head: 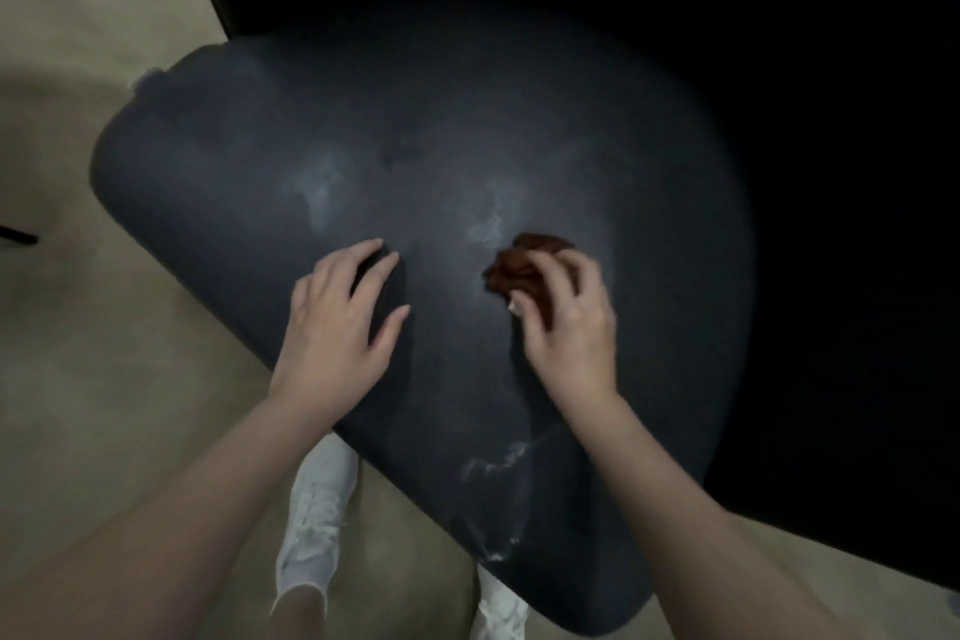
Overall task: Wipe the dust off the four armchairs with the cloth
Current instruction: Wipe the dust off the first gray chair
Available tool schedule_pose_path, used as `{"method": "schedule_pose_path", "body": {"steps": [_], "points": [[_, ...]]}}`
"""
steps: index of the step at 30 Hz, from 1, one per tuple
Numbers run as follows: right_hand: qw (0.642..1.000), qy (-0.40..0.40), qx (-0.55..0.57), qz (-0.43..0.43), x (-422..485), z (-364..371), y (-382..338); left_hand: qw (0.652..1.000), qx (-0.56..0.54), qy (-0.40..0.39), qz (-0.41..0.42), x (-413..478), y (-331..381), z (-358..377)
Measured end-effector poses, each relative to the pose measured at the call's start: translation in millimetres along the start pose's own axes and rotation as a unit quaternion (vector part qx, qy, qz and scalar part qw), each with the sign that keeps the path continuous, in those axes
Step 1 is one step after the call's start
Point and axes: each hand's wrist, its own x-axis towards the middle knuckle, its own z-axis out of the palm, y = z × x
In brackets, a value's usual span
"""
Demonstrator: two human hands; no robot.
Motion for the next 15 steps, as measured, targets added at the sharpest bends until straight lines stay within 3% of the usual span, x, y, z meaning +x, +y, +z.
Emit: {"method": "schedule_pose_path", "body": {"steps": [5, 7, 11, 13, 15], "points": [[0.988, -0.077, 0.004, -0.131, -33.1, -26.2, 24.9, 0.999, 0.004, 0.023, -0.046, -35.6, 16.2, 7.0], [0.993, -0.049, 0.007, -0.103, -29.2, -39.5, 41.9, 0.998, 0.005, 0.026, -0.063, -47.6, 22.7, 9.3], [0.998, 0.033, 0.029, 0.052, 3.4, -50.9, 64.8, 0.995, 0.007, 0.04, -0.092, -67.1, 35.9, 16.8], [0.999, 0.023, 0.02, 0.041, 8.5, -38.2, 56.6, 0.994, 0.012, 0.047, -0.1, -75.4, 41.1, 22.5], [0.999, -0.006, 0.012, -0.033, -2.9, -23.7, 39.4, 0.993, 0.015, 0.049, -0.111, -82.1, 43.5, 27.7]]}}
